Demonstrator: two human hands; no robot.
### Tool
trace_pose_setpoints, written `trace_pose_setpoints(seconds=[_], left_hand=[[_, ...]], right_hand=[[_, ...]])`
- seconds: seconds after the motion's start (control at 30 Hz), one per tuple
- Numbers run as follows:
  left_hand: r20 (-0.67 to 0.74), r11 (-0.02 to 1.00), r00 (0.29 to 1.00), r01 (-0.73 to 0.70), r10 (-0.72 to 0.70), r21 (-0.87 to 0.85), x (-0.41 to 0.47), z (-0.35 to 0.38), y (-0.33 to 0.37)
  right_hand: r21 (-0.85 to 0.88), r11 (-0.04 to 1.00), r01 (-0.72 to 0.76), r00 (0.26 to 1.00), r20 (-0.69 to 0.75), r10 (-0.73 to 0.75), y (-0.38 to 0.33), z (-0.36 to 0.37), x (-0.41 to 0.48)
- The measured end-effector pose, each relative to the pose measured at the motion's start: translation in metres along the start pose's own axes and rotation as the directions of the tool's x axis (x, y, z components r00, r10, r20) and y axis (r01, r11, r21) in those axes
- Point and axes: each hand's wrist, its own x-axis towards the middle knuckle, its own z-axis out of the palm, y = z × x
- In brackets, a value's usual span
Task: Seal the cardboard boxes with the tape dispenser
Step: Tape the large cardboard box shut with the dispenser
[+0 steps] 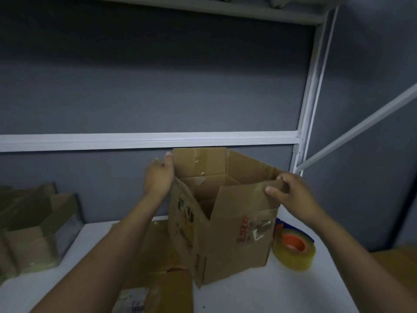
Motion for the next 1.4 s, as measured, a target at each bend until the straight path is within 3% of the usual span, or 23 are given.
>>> trace_pose_setpoints(seconds=[0.1,0.2,0.27,0.37,0.47,0.53,0.57,0.6,0.63,0.67,0.7,0.77,0.83,0.97,1.1,1.17,1.27,1.4], left_hand=[[0.039,1.0,0.999,-0.009,0.009,-0.005,-0.006,-0.004,-0.004],[0.094,0.977,0.988,0.139,-0.125,-0.161,-0.008,-0.006,-0.005],[0.102,0.926,0.967,0.253,-0.233,-0.28,-0.013,-0.009,-0.006],[0.105,0.928,0.961,0.276,-0.257,-0.249,-0.013,-0.01,-0.024],[0.097,0.983,0.98,0.18,-0.175,-0.044,-0.011,-0.015,-0.04],[0.142,0.965,0.986,0.053,-0.092,0.256,-0.008,-0.023,-0.046],[0.199,0.879,0.977,-0.031,-0.074,0.476,-0.007,-0.028,-0.046],[0.269,0.72,0.959,-0.127,-0.085,0.682,-0.006,-0.032,-0.043],[0.335,0.557,0.933,-0.208,-0.135,0.804,-0.005,-0.036,-0.039],[0.392,0.457,0.899,-0.271,-0.195,0.847,-0.002,-0.038,-0.033],[0.439,0.457,0.865,-0.296,-0.245,0.838,0.003,-0.038,-0.026],[0.503,0.621,0.819,-0.248,-0.276,0.744,0.015,-0.028,-0.011],[0.512,0.768,0.83,-0.174,-0.222,0.617,0.03,-0.013,-0.003],[0.534,0.913,0.839,-0.132,-0.104,0.386,0.059,0.014,-0.008],[0.592,0.953,0.806,-0.185,0.007,0.241,0.075,0.028,-0.021],[0.674,0.887,0.739,-0.312,0.001,0.341,0.08,0.028,-0.025],[0.795,0.709,0.598,-0.517,-0.102,0.48,0.077,0.025,-0.028],[0.818,0.64,0.528,-0.552,-0.228,0.534,0.063,0.027,-0.025]], right_hand=[[-0.008,0.999,-0.053,0.998,-0.042,0.053,0.005,0.009,-0.003],[-0.082,0.995,-0.061,0.996,-0.07,0.055,0.002,0.015,0.006],[-0.102,0.993,-0.065,0.998,-0.016,0.064,-0.002,0.026,0.012],[-0.368,0.929,0.036,0.989,-0.122,-0.087,0.003,0.047,0.015],[-0.578,0.782,0.233,0.949,-0.04,-0.312,0.007,0.059,0.016],[-0.539,0.744,0.396,0.905,0.093,-0.415,0.007,0.072,0.015],[-0.469,0.758,0.452,0.888,0.161,-0.43,0.009,0.08,0.015],[-0.393,0.777,0.492,0.871,0.221,-0.439,0.01,0.085,0.014],[-0.328,0.792,0.515,0.854,0.271,-0.444,0.012,0.09,0.013],[-0.287,0.801,0.526,0.843,0.301,-0.446,0.014,0.094,0.012],[-0.266,0.803,0.533,0.838,0.296,-0.458,0.017,0.098,0.01],[-0.245,0.803,0.544,0.83,0.3,-0.47,0.017,0.098,0.007],[-0.218,0.824,0.523,0.824,0.375,-0.424,0.018,0.095,0.003],[-0.218,0.872,0.439,0.828,0.476,-0.298,0.018,0.089,0.0],[-0.147,0.882,0.448,0.85,0.376,-0.369,0.031,0.088,0.002],[-0.129,0.869,0.477,0.857,0.287,-0.428,0.036,0.09,0.004],[-0.191,0.846,0.497,0.868,0.093,-0.488,0.049,0.089,0.007],[-0.136,0.91,0.392,0.908,-0.103,-0.406,0.052,0.079,0.003]])
